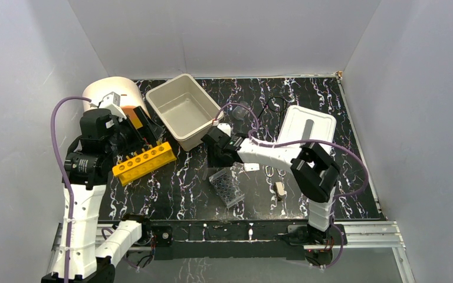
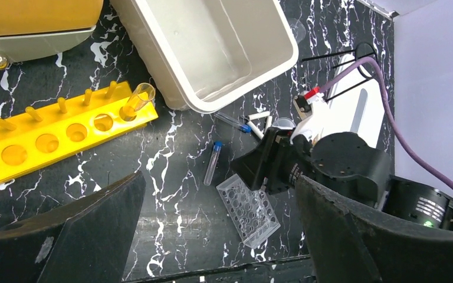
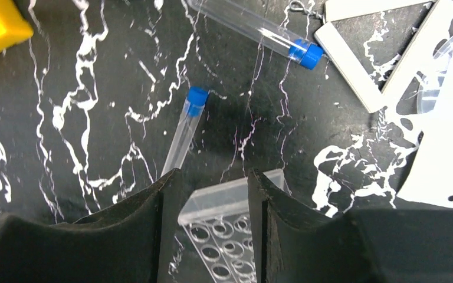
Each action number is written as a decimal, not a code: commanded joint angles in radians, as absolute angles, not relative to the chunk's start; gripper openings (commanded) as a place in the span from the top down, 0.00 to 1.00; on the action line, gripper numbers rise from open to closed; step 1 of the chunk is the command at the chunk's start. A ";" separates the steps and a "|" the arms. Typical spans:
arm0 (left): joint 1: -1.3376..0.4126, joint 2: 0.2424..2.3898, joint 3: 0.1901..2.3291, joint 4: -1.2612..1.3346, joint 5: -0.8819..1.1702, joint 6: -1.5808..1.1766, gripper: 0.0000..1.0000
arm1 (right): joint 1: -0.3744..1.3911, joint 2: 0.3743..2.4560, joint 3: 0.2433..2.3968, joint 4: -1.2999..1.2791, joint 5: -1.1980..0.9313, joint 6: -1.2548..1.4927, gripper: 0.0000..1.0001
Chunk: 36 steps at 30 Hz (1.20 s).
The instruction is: Organize the chemistry lab equipment
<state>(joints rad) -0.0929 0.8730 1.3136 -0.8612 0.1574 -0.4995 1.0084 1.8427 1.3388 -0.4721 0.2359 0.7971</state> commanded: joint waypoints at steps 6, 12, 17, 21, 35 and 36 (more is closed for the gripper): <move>-0.088 0.864 1.341 -0.897 0.145 -0.494 0.02 | 1.041 1.953 1.468 -0.471 0.346 0.923 0.41; -0.090 0.859 1.325 -0.902 0.111 -0.508 0.02 | 1.055 2.003 1.491 -0.468 0.367 0.924 0.40; -0.103 0.864 1.329 -0.918 0.058 -0.509 0.02 | 1.065 2.059 1.527 -0.493 0.412 0.915 0.44; -0.118 0.866 1.337 -0.929 0.022 -0.508 0.02 | 1.078 2.087 1.560 -0.531 0.434 0.940 0.50; -0.142 0.853 1.352 -0.927 0.161 -0.491 0.02 | 1.083 2.120 1.620 -0.557 0.447 0.979 0.72; -0.143 0.852 1.350 -0.924 0.182 -0.484 0.02 | 1.083 2.114 1.617 -0.550 0.448 0.977 0.73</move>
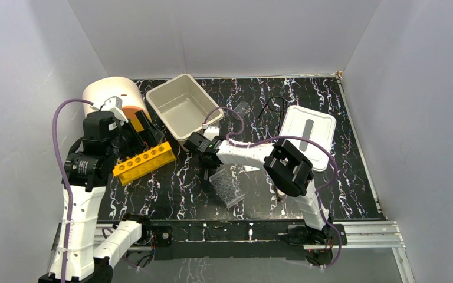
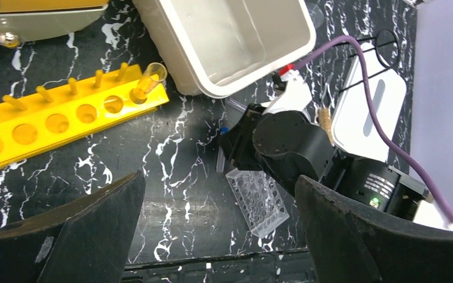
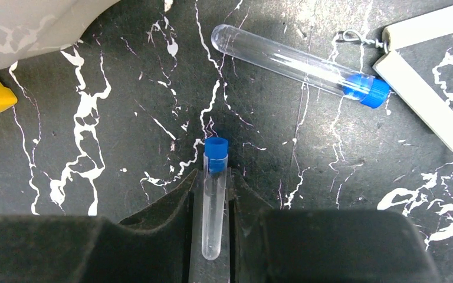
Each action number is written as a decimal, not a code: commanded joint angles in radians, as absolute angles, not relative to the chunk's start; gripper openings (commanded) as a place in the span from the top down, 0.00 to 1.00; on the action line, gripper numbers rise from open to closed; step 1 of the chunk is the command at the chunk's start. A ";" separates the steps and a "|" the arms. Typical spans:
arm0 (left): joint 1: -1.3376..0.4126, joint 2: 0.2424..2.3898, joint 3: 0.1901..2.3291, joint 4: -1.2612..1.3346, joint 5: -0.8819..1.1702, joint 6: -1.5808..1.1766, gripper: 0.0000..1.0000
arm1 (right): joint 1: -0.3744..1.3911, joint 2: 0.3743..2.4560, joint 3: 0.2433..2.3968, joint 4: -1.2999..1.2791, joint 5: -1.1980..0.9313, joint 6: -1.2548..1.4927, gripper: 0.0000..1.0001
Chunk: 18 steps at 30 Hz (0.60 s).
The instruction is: Organize the chemistry lab equipment
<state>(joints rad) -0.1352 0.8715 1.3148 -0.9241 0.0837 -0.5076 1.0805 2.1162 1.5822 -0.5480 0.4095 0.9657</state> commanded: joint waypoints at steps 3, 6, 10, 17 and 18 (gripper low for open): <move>-0.150 0.853 1.341 -0.901 0.275 -0.460 0.02 | 1.078 2.068 1.589 -0.517 0.449 0.963 0.74; -0.155 0.856 1.326 -0.869 0.358 -0.461 0.02 | 1.066 1.996 1.543 -0.470 0.453 0.945 0.74; -0.156 0.864 1.303 -0.826 0.451 -0.476 0.02 | 1.036 1.889 1.464 -0.397 0.410 0.935 0.76; -0.173 0.928 1.296 -0.734 0.617 -0.500 0.03 | 0.952 1.725 1.354 -0.326 0.325 0.929 0.76; -0.179 0.943 1.292 -0.719 0.633 -0.507 0.04 | 0.940 1.701 1.334 -0.311 0.307 0.926 0.76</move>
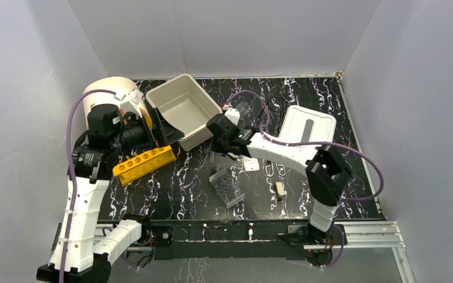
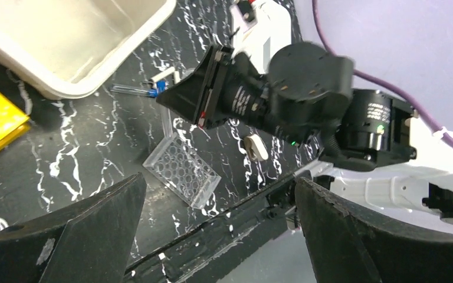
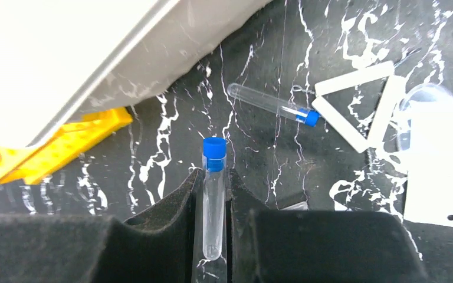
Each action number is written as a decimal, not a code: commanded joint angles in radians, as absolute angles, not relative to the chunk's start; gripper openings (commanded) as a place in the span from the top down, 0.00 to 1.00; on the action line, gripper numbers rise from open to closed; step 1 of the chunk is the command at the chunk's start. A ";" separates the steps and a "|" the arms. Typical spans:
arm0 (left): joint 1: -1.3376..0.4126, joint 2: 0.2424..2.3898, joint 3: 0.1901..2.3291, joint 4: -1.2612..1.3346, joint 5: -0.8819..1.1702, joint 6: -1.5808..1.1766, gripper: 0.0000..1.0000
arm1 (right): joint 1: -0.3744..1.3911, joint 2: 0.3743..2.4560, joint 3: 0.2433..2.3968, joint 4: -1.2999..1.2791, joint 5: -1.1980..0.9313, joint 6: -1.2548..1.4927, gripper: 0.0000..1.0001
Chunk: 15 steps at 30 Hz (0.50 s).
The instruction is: Organize the chemistry lab equipment
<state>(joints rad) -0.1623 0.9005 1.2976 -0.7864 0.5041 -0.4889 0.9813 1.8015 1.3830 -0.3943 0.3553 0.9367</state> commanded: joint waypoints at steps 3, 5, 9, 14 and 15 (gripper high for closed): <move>-0.194 0.987 1.261 -0.675 0.638 -0.550 0.05 | 0.901 1.625 1.289 -0.273 0.242 0.918 0.76; -0.204 1.031 1.258 -0.659 0.640 -0.571 0.07 | 0.879 1.592 1.271 -0.259 0.208 0.915 0.76; -0.233 1.079 1.207 -0.541 0.654 -0.675 0.09 | 0.845 1.524 1.243 -0.222 0.149 0.934 0.76; -0.356 1.161 1.164 -0.439 0.620 -0.746 0.16 | 0.816 1.414 1.190 -0.160 0.141 0.998 0.76; -0.382 1.173 1.164 -0.426 0.600 -0.752 0.16 | 0.809 1.398 1.186 -0.159 0.138 1.012 0.75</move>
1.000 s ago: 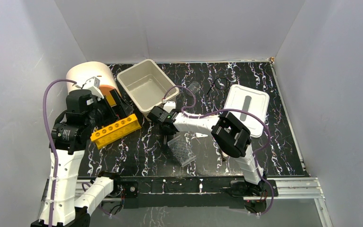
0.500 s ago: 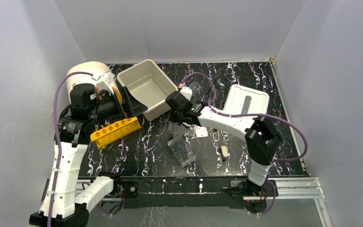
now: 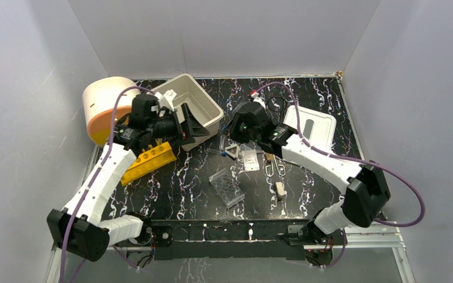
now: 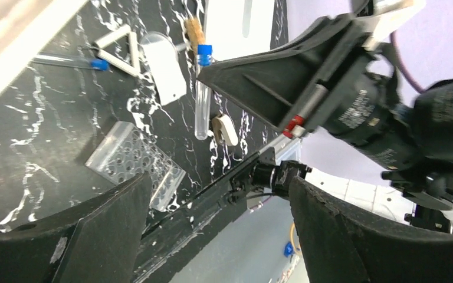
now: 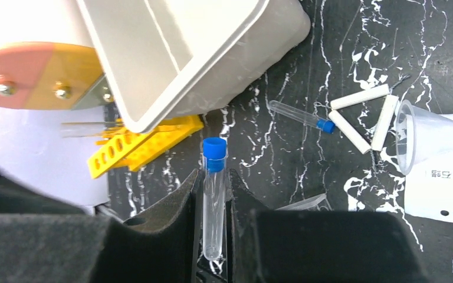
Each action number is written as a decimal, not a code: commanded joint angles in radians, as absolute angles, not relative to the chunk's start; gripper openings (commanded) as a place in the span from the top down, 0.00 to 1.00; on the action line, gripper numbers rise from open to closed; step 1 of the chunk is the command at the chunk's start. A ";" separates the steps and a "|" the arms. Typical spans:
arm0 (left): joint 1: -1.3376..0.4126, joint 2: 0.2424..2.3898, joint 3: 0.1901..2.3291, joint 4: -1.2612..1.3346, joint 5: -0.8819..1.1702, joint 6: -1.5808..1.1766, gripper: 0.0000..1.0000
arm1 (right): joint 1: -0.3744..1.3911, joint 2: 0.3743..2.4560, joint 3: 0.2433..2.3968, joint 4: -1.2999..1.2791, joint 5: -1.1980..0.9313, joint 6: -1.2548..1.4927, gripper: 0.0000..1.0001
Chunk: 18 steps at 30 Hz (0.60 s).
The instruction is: Organize the chemistry lab equipment
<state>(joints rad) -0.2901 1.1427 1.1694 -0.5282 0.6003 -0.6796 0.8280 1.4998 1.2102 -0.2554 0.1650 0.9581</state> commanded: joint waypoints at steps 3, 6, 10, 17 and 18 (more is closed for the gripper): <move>-0.433 1.199 1.144 -0.361 0.589 -0.785 0.18 | 0.796 1.365 1.188 -0.164 0.125 1.034 0.75; -0.458 1.224 1.124 -0.304 0.593 -0.829 0.22 | 0.783 1.343 1.185 -0.160 0.101 1.061 0.75; -0.487 1.243 1.111 -0.259 0.577 -0.861 0.28 | 0.770 1.330 1.172 -0.149 0.055 1.098 0.75; -0.501 1.251 1.058 -0.187 0.595 -0.910 0.48 | 0.758 1.327 1.156 -0.135 -0.008 1.140 0.74; -0.505 1.253 1.053 -0.189 0.593 -0.912 0.50 | 0.757 1.328 1.154 -0.132 -0.027 1.143 0.74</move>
<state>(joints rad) -0.4919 1.2541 1.0698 -0.2375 0.5686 -0.8818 0.7650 1.3602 1.1610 -0.1986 0.0334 1.1061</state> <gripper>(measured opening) 0.538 0.259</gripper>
